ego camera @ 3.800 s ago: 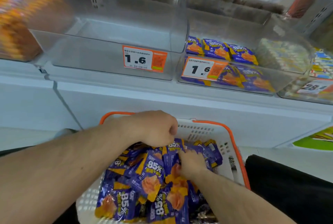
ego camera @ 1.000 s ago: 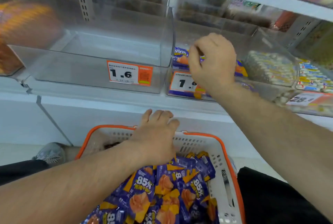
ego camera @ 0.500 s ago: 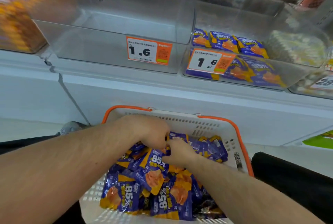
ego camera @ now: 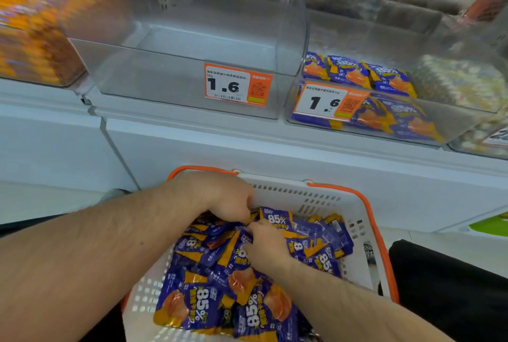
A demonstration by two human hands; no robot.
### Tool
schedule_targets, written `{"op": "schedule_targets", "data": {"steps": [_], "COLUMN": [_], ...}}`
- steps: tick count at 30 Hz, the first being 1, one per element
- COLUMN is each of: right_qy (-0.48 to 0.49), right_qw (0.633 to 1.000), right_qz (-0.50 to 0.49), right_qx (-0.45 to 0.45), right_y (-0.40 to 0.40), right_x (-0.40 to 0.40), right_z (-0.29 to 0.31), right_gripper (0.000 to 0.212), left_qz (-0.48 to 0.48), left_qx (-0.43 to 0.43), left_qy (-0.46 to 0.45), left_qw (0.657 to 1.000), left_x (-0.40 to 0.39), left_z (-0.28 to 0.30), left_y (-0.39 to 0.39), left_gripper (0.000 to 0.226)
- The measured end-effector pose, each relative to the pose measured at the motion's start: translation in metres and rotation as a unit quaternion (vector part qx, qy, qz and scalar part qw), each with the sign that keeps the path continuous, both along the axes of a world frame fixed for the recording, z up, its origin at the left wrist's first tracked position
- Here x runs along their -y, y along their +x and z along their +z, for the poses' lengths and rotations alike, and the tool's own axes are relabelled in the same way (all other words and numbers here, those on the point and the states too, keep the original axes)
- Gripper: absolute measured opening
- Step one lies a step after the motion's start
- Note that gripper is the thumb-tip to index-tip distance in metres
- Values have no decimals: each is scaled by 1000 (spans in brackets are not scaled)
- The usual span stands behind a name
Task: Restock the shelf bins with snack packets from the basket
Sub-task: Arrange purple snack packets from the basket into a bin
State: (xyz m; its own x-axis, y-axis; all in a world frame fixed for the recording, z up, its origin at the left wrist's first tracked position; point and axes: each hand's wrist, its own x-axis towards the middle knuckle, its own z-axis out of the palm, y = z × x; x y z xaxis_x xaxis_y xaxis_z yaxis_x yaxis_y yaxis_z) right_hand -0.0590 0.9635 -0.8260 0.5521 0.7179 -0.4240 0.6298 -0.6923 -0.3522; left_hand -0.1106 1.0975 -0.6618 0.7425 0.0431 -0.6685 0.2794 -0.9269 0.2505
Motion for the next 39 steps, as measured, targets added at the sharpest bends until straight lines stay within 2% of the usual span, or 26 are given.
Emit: {"op": "schedule_targets", "data": {"steps": [3, 5, 6, 8, 10, 13, 14, 15, 17, 19, 20, 23, 25, 29, 32, 34, 36, 37, 39], "right_qy": [62, 96, 110, 143, 186, 259, 289, 329, 428, 492, 496, 443, 424, 420, 446, 458, 462, 456, 428], "right_qw": [993, 991, 990, 986, 979, 962, 954, 941, 878, 826, 827, 872, 883, 884, 867, 856, 852, 853, 860], "right_qz": [-47, -33, -21, -9, -11, -45, -63, -81, -100, -118, -130, -176, -189, -203, -223, -240, -239, -234, -238], "right_qx": [-84, -87, -82, -82, -84, -79, -48, 20, 190, 248, 230, 109, 66, 27, 14, 28, 67, 99, 143], "right_y": [15, 30, 38, 52, 64, 74, 76, 78, 77, 71, 66, 51, 46, 54, 67, 80, 102, 117, 152], "right_x": [-1, -3, -4, -6, -6, -5, -2, 1, 10, 17, 19, 21, 20, 15, 12, 12, 13, 13, 11], "right_z": [21, 50, 67, 104, 139, 180, 189, 195, 206, 214, 218, 223, 227, 234, 242, 258, 280, 289, 300], "right_gripper": [6, 18, 23, 20, 23, 18, 11, 3, 9, 17, 22, 49, 61, 61, 56, 55, 52, 48, 42], "left_qz": [23, 48, 66, 98, 143, 235, 247, 253, 265, 277, 280, 284, 284, 238, 151, 103, 84, 98, 124], "left_qx": [9, 28, 31, 42, 66, 106, 132, 160, 217, 265, 287, 339, 367, 406, 418, 482, 597, 621, 609], "left_qy": [9, 12, 7, -10, -73, -241, -272, -294, -332, -368, -376, -392, -382, -402, -432, -366, -179, -78, 55], "left_qw": [1000, 998, 997, 994, 985, 936, 921, 908, 879, 847, 835, 807, 799, 785, 785, 789, 778, 773, 782], "left_x": [-6, -10, -11, -14, -16, -13, -12, -11, -7, -4, -2, 7, 10, 12, 14, 17, 14, 11, 7], "left_z": [1, 4, 8, 13, 15, 25, 31, 37, 49, 59, 62, 67, 66, 62, 66, 71, 71, 70, 68], "left_y": [0, 1, 1, 0, 2, 7, 9, 10, 13, 14, 15, 19, 22, 28, 32, 38, 48, 52, 58], "left_gripper": [30, 31, 40, 47, 36, 17, 15, 13, 12, 14, 14, 13, 19, 20, 45, 48, 58, 67, 77]}}
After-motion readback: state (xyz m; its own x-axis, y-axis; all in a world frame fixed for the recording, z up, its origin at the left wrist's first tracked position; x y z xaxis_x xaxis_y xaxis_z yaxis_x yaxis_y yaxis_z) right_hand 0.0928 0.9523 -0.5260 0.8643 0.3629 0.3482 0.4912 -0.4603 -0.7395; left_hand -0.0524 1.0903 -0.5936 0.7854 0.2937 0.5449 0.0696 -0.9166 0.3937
